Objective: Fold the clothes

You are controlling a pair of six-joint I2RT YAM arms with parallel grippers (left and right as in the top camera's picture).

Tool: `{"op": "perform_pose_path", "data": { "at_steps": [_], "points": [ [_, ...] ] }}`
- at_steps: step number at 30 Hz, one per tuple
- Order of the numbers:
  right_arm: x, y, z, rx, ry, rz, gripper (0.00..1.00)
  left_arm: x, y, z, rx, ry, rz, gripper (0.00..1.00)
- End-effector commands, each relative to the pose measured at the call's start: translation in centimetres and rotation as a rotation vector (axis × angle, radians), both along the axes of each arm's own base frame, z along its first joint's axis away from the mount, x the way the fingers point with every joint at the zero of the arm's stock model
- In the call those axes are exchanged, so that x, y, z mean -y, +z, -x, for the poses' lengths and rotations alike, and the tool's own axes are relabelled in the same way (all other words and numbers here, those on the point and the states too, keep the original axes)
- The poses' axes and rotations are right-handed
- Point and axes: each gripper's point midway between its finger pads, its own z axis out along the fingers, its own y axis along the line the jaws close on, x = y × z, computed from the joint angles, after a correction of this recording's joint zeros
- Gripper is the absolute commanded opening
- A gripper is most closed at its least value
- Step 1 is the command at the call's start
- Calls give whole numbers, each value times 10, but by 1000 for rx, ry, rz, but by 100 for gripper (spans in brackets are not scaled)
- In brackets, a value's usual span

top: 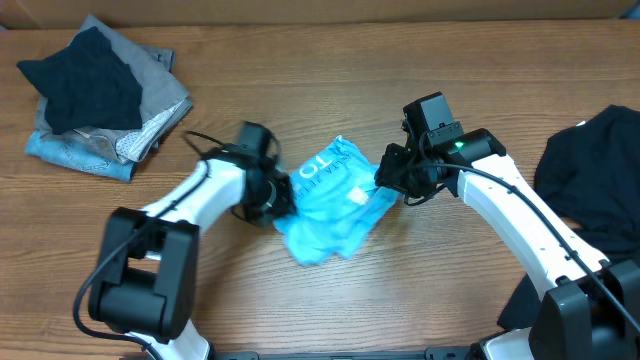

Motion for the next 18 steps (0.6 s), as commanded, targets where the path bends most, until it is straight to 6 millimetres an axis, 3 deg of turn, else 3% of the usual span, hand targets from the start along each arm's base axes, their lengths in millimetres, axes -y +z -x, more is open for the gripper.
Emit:
{"op": "perform_pose_path", "data": {
  "at_steps": [1, 6, 9, 13, 18],
  "points": [
    [-2, 12, -9, 85, 82, 10, 33, -70, -7, -45, 99, 196, -155, 21],
    [-9, 17, -21, 175, 162, 7, 33, -73, 35, -94, 275, 110, -28, 31],
    [-21, 18, -31, 228, 179, -22, 33, -67, 63, -102, 295, 48, 5, 38],
    [-57, 11, -35, 256, 263, -110, 32, -65, 86, -92, 249, -19, -7, 43],
    [-88, -21, -25, 190, 347, -156, 34, -93, 81, -59, 85, 11, -130, 63]
  ]
}}
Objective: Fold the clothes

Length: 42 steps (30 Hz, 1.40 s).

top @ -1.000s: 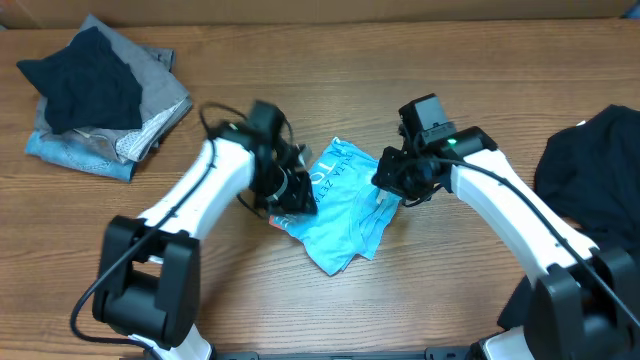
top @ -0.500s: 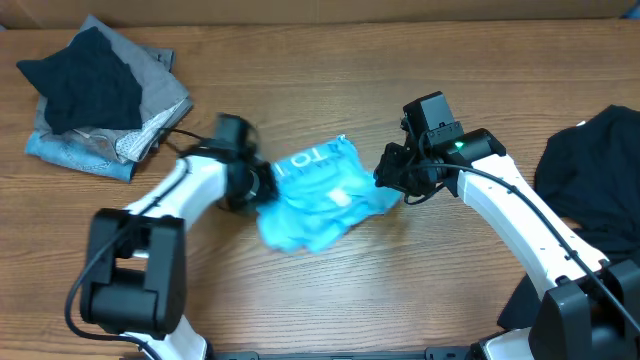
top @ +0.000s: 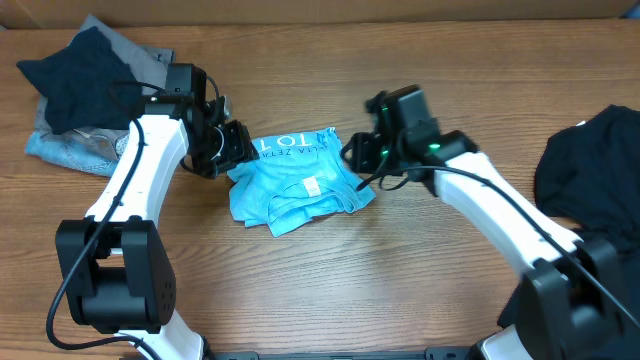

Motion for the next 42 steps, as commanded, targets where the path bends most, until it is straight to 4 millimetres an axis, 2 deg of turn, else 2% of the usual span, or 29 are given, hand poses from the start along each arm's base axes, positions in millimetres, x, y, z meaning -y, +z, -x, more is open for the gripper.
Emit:
{"op": "perform_pose_path", "data": {
  "at_steps": [1, 2, 3, 4, 8, 11, 14, 17, 21, 23, 25, 26, 28, 29, 31, 32, 34, 35, 38, 39, 42],
  "points": [
    [-20, -30, 15, -84, 79, -6, 34, -21, -6, 13, -54, -10, -92, 68],
    [-21, -39, 17, -105, 84, 4, 35, -26, -10, 17, -71, -1, -99, 72],
    [-22, -53, 20, -138, 90, 14, 35, -34, -18, 21, -92, 21, -101, 84],
    [-22, -61, 22, -158, 91, 21, 35, -38, -22, 22, -94, 34, -94, 90],
    [-20, -89, 26, -220, 87, 48, 34, -41, -41, 25, -86, 67, -26, 98],
    [-20, -96, 27, -237, 87, 54, 35, -30, -57, 31, -82, 69, 47, 100],
    [-20, -96, 27, -235, 88, 54, 34, -11, -69, 38, -104, 111, 155, 100],
    [-20, -96, 27, -234, 87, 54, 35, 2, -85, 43, -131, 123, 191, 99],
    [-20, -96, 27, -235, 88, 54, 34, 29, -107, 51, -193, 82, 256, 96],
    [-20, -96, 28, -238, 88, 55, 34, 49, -120, 54, -219, 48, 299, 94],
    [-20, -96, 28, -239, 88, 55, 34, 58, -130, 56, -234, 36, 294, 93],
    [-20, -96, 28, -241, 88, 56, 34, 62, -134, 57, -237, 24, 293, 90],
    [-19, -97, 29, -244, 88, 57, 34, 66, -138, 57, -237, 13, 291, 76],
    [-19, -97, 29, -246, 88, 58, 34, 66, -138, 57, -236, 12, 291, 66],
    [-18, -97, 31, -254, 87, 62, 29, 65, -138, 57, -235, 13, 284, 30],
    [-18, -98, 32, -257, 87, 64, 28, 65, -138, 57, -234, 15, 285, 20],
    [-17, -98, 34, -268, 87, 69, 24, 62, -137, 56, -236, 23, 285, 6],
    [-16, -96, 34, -271, 86, 71, 23, 60, -136, 54, -235, 27, 286, 4],
    [-10, -82, 33, -273, 72, 74, 22, 51, -124, 50, -226, 19, 285, 4],
    [-8, -75, 31, -267, 66, 71, 22, 45, -117, 47, -214, 11, 278, 4],
    [4, -40, 23, -214, 33, 47, 22, 26, -77, 29, -151, 3, 274, 4]
  ]
}}
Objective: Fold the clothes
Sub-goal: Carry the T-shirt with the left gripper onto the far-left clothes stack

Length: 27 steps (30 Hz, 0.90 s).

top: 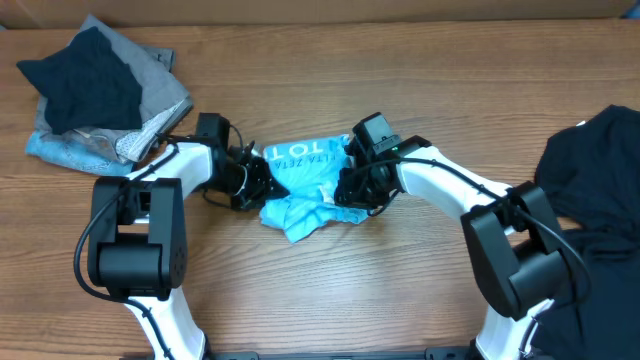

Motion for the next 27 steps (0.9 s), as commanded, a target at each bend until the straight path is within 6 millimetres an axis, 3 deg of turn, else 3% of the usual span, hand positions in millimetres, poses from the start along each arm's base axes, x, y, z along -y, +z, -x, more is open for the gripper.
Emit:
{"op": "perform_pose_path", "data": {
  "at_steps": [1, 5, 8, 13, 15, 20, 24, 27],
  "points": [
    [11, 69, -28, 153, -50, -61, 22, -42, 27, -20, 89, -4, -115, 4],
    [28, 110, -33, 229, -93, -91, 23, -74, 108, -60, 280, 44, -134, 4],
    [38, 126, -33, 256, -117, -100, 23, -105, 171, -93, 447, 118, -156, 4],
    [44, 129, -27, 237, -124, -90, 23, -167, 253, -138, 724, 240, -234, 4],
    [45, 127, -26, 231, -126, -84, 23, -189, 272, -152, 828, 277, -267, 4],
    [45, 127, -25, 226, -125, -82, 23, -240, 277, -175, 913, 383, -373, 4],
    [46, 125, -20, 204, -125, -73, 23, -270, 260, -193, 935, 425, -404, 4],
    [48, 121, -13, 172, -123, -59, 23, -291, 232, -205, 911, 451, -431, 4]
  ]
}}
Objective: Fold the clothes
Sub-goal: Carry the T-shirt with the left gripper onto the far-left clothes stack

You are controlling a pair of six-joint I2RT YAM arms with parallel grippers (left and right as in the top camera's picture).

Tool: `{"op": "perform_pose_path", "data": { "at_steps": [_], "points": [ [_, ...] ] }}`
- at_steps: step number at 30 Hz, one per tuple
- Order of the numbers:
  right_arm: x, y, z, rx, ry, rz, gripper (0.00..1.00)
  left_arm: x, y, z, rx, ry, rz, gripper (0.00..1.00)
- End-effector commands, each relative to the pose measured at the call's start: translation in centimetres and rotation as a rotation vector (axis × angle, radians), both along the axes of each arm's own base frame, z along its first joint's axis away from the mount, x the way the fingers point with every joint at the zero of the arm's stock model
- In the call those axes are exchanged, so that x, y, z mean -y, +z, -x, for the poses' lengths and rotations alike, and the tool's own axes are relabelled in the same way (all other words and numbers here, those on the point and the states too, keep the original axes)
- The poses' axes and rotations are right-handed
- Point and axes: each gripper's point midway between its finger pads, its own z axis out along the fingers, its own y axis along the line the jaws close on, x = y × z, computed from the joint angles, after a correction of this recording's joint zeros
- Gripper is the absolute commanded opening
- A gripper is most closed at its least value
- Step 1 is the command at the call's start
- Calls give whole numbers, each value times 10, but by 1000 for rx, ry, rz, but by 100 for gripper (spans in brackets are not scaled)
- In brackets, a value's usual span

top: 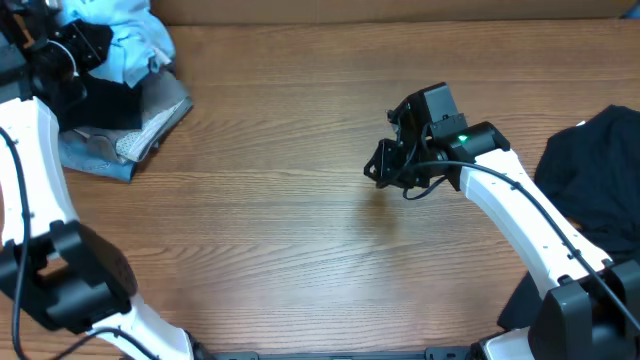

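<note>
The light blue garment (135,40) with printed lettering is bunched on top of the stack of folded clothes (120,125) at the table's far left corner. My left gripper (88,42) is at the garment's left edge and appears shut on the cloth; the fingers are partly hidden by it. My right gripper (380,170) hangs over bare wood right of centre, open, with nothing between its fingers. A heap of black clothes (590,170) lies at the right edge.
The stack holds a dark garment, a grey one and a pale blue one at the bottom. The wooden table (280,240) stretches between the stack and the black heap. A cardboard-coloured wall runs along the far edge.
The light blue garment has gone from the middle of the table to the top of the left stack, with my left gripper at it. My right gripper has let go and drawn back to the right.
Both grippers held the crumpled blue garment mid-table. Then they held it spread wider, lettering facing up. Later both were close together on it, the cloth folded smaller. Now it sits on the left stack with my left gripper, and the right is empty.
</note>
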Motion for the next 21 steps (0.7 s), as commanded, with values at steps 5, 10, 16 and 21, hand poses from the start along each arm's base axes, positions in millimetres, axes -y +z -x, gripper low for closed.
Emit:
{"op": "perform_pose_path", "data": {
  "at_steps": [5, 10, 16, 21],
  "points": [
    [4, 0, 12, -46, 4, 22, 23, -66, -94, 10, -235, 169, 9, 100],
    [4, -1, 13, -53, 4, 24, 24, -115, -72, 56, -285, 288, 52, 100],
    [6, 4, 7, -18, -5, 35, 27, -150, 12, 125, -249, 399, 49, 100],
    [11, 54, -11, 149, -30, 43, 28, -83, 97, 153, -64, 122, -28, 100]
  ]
}}
